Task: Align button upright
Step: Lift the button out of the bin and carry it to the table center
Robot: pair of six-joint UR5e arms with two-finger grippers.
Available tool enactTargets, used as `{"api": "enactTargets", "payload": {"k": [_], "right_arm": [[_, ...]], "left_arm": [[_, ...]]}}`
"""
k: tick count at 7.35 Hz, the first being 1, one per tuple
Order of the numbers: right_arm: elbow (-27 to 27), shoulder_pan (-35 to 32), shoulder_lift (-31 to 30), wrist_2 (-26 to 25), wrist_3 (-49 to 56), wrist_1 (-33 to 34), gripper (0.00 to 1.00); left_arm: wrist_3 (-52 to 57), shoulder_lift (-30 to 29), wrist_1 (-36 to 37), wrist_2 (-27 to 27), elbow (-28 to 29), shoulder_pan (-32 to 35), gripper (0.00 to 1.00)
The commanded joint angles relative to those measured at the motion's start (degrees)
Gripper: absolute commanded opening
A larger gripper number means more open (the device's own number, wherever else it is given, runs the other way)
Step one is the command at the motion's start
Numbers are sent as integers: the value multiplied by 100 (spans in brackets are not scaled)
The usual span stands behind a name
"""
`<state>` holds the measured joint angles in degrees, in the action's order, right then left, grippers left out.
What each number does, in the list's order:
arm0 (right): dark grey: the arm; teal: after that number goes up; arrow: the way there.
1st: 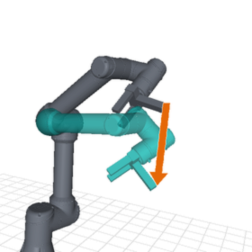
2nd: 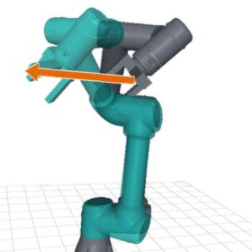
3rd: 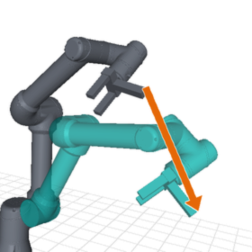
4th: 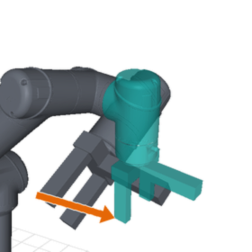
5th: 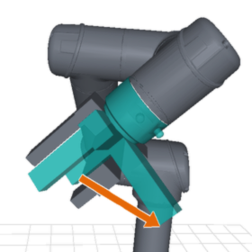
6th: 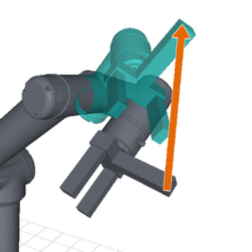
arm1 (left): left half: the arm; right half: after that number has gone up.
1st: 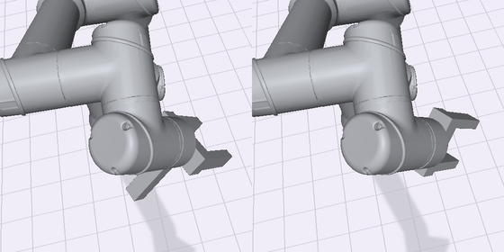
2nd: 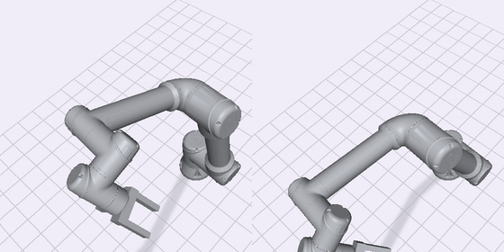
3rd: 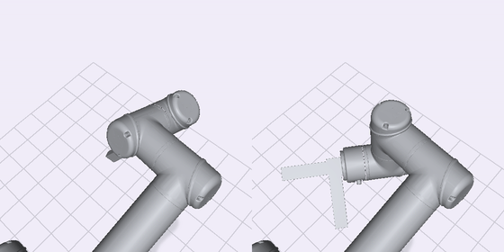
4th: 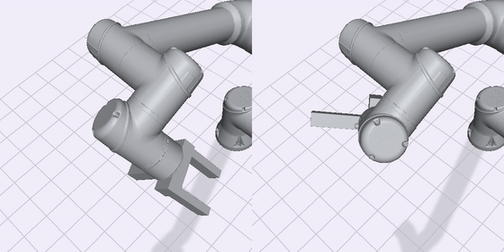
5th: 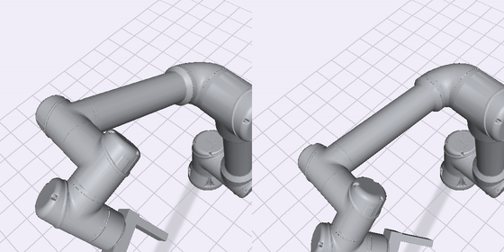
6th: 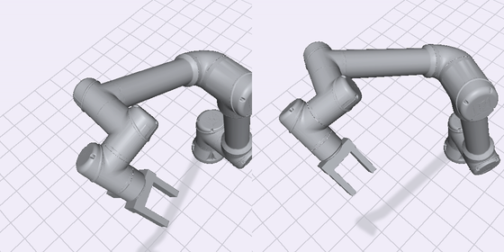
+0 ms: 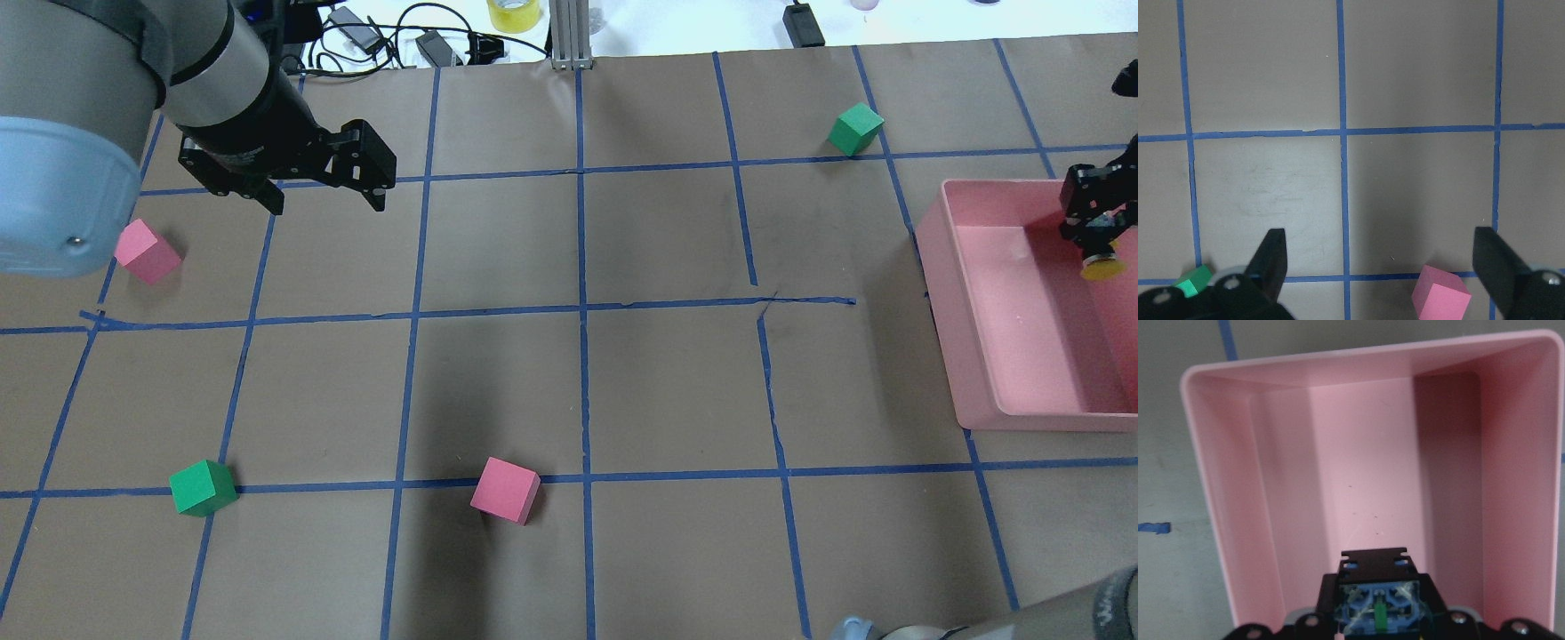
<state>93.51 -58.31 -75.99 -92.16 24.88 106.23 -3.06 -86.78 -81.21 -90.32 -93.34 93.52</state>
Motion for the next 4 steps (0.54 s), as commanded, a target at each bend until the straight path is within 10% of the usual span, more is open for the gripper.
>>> {"api": "enactTargets", "payload": {"k": [1, 4], "right_arm": [[-175, -1123, -144, -4, -113, -59, 0], [-1077, -2953, 608, 5, -1694, -41, 0]], "left_arm": [[7, 3, 0, -3, 0, 0, 100], [7, -5, 0, 5, 0, 0, 100]]}}
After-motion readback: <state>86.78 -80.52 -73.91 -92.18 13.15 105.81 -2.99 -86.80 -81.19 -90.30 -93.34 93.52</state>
